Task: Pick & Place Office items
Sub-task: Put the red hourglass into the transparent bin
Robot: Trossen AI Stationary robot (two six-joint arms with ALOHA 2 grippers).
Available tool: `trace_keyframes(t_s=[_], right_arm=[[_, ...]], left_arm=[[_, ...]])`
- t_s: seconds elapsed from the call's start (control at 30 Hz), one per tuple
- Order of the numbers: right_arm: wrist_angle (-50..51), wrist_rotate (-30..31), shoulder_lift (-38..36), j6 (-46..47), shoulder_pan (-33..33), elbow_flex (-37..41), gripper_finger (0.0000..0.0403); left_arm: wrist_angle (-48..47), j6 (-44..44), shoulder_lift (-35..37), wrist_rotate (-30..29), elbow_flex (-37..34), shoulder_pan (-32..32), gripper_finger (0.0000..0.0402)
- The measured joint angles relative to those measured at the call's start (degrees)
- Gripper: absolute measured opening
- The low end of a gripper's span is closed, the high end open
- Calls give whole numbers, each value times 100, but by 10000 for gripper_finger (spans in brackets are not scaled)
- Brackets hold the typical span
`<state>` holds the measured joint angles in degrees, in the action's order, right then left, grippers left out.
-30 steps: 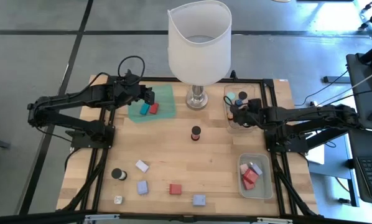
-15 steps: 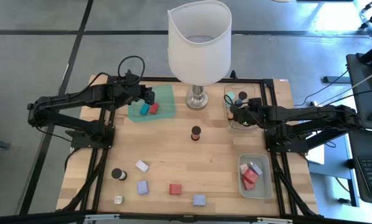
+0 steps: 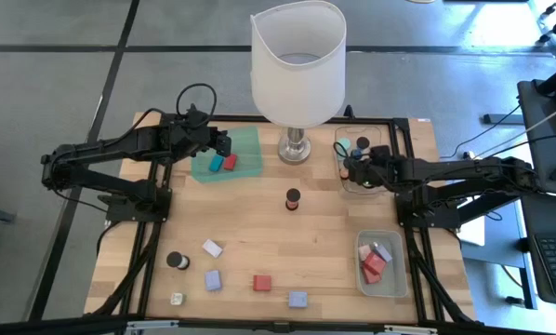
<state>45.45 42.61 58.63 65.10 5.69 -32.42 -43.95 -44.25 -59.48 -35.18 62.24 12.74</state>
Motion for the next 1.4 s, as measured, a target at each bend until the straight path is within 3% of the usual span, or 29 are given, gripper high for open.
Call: trace_keyframes(t_s=[0.2, 0.37, 0.5, 0.67, 0.77, 0.97, 1.4], right_arm=[[93, -25, 0, -648, 2, -553, 332], [97, -525, 0, -1392, 0, -1465, 340], [-570, -1324, 0, -2631, -81, -1985, 336], [-1891, -2886, 68, -4441, -342, -2042, 332], [-2279, -3319, 252, -5065, -488, -2042, 332], [-2633, -3417, 935, -5731, -663, -2042, 332], [-4233, -4601, 2906, -6150, -667, -2042, 332]], left_arm=[[-1, -4, 0, 2, 0, -1, 171], [-1, -20, 0, 17, 0, -1, 171], [1, -20, 0, 17, 0, 1, 171], [1, -17, 0, 20, 0, -1, 171], [1, -19, 0, 20, 0, 2, 171], [1, -17, 0, 22, 0, -1, 171], [1, -17, 0, 47, 0, -1, 171]])
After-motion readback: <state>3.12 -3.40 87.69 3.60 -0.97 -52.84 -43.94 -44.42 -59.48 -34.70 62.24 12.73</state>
